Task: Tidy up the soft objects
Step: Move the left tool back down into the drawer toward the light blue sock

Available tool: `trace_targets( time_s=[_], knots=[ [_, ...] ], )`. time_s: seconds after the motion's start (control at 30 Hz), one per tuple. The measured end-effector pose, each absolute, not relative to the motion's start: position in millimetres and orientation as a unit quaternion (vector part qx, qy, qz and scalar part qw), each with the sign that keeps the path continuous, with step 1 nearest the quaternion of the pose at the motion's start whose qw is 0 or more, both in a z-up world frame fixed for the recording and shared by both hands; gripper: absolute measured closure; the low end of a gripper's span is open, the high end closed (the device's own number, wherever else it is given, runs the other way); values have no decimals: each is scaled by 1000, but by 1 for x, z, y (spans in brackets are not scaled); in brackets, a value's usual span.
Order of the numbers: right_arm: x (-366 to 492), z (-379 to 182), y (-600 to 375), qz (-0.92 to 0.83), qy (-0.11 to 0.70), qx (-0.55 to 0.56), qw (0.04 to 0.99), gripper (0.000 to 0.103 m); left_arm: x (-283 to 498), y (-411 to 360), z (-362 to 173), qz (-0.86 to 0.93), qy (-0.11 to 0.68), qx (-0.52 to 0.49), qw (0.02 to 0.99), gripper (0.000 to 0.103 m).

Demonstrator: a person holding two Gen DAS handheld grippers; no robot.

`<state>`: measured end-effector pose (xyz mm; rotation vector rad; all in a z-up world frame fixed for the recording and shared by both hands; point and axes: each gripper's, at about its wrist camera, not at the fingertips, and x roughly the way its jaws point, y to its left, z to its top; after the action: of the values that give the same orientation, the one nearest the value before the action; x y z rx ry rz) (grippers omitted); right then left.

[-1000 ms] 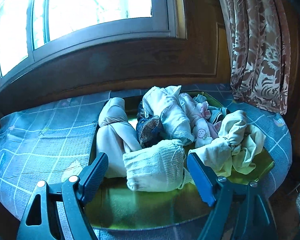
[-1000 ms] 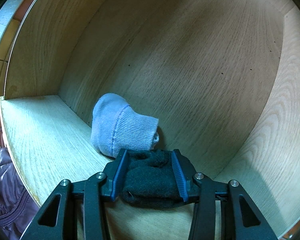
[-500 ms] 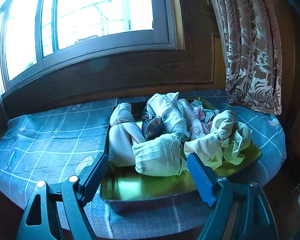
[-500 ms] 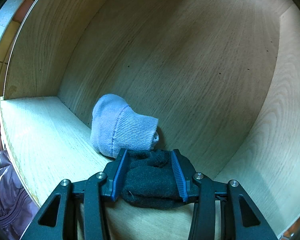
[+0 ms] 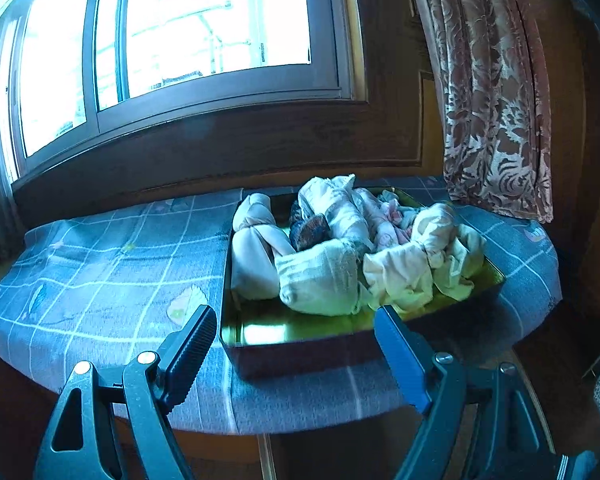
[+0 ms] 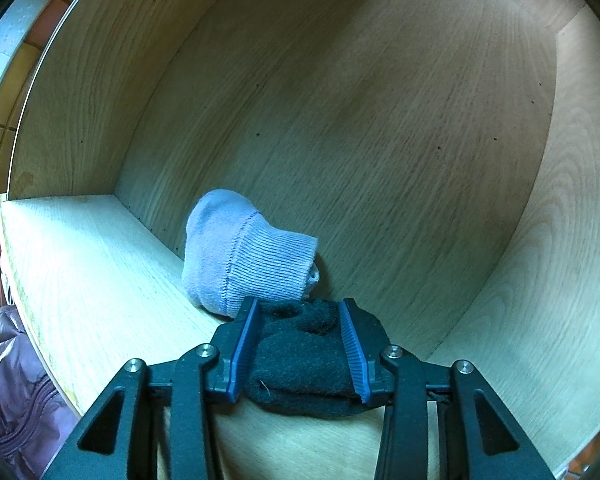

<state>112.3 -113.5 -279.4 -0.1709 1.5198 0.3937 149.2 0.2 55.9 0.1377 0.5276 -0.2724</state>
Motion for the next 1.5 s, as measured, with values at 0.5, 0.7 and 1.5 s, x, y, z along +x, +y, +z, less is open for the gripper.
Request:
trace_targets(
  time_s=[0.5, 0.7, 1.5],
  knots=[
    [110, -277, -111, 182, 679, -76, 707, 67, 86, 3, 10, -186, 326, 66, 925, 20],
    [110, -276, -112, 181, 678, -75, 708, 67, 71, 11, -13, -183, 353, 64, 915, 20],
    [136, -269, -109, 245, 747, -132, 604, 59, 30, 88, -25, -127, 380, 15, 916, 20]
  ],
)
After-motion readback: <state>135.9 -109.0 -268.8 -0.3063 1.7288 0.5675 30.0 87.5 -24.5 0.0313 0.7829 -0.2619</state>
